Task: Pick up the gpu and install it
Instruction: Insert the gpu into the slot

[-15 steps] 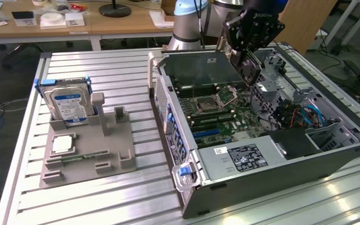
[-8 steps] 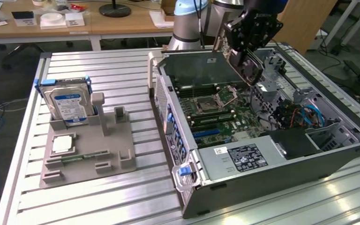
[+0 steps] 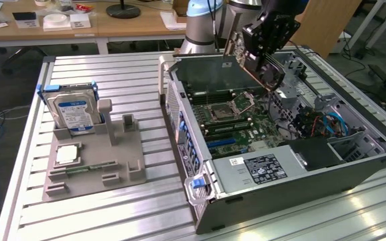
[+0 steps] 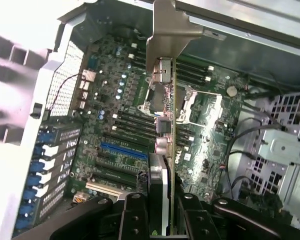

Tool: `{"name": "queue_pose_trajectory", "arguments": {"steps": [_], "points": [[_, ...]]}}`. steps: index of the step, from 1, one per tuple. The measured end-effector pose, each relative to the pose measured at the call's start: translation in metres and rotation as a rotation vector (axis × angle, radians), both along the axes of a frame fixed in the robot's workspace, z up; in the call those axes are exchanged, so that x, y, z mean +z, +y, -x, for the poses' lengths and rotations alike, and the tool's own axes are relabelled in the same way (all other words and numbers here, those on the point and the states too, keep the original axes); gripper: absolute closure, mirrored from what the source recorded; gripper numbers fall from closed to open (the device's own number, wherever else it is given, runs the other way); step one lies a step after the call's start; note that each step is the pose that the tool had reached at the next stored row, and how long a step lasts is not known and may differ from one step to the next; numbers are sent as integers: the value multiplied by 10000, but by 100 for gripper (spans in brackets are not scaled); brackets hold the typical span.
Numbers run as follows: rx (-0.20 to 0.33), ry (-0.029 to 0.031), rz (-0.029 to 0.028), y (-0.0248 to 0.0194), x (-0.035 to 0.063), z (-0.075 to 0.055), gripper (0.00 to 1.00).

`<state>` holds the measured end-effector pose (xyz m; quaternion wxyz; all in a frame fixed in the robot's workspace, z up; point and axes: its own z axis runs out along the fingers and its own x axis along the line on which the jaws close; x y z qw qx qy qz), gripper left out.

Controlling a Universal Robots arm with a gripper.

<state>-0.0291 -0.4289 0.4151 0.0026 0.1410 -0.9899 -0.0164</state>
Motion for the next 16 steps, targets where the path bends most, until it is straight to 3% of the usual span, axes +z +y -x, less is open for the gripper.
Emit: {"name": "queue_pose_trajectory", "arguments": {"steps": [16], "points": [[2870, -65, 2, 0, -33, 0, 72]]}}
